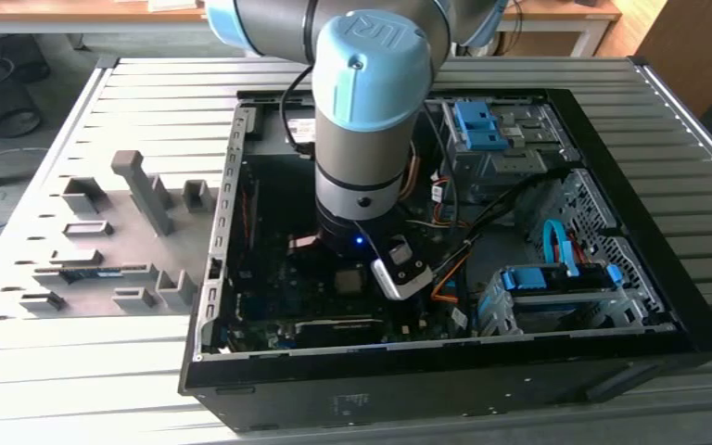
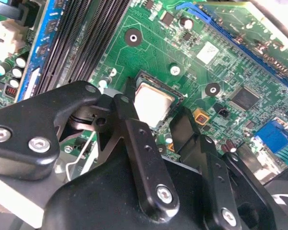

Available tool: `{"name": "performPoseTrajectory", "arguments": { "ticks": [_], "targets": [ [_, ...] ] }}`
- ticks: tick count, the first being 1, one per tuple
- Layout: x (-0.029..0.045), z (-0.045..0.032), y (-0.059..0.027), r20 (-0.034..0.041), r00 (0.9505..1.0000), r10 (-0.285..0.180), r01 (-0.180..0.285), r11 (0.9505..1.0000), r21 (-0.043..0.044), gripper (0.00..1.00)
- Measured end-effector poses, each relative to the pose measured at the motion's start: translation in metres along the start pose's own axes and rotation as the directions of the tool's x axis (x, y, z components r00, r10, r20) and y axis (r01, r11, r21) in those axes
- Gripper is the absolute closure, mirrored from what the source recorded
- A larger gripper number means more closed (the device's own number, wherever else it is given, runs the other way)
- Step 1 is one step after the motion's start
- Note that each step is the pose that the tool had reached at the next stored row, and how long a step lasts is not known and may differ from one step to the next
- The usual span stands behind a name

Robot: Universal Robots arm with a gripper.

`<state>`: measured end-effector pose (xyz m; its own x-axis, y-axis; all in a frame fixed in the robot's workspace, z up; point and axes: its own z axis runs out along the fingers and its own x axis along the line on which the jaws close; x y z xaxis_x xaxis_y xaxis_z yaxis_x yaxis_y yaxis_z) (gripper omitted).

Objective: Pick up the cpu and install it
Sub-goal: 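Place the cpu into insertion slot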

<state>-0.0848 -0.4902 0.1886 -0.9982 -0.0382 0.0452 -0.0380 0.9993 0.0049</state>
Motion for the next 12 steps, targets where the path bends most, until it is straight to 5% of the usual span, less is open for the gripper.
{"name": "performPoseTrajectory", "arguments": {
  "ticks": [12],
  "targets": [
    [0.0012,0.0000,-0.0001,-0.0007,1.0000,0.001,-0.001,1.0000,0.0019,0.45]
  ]
}}
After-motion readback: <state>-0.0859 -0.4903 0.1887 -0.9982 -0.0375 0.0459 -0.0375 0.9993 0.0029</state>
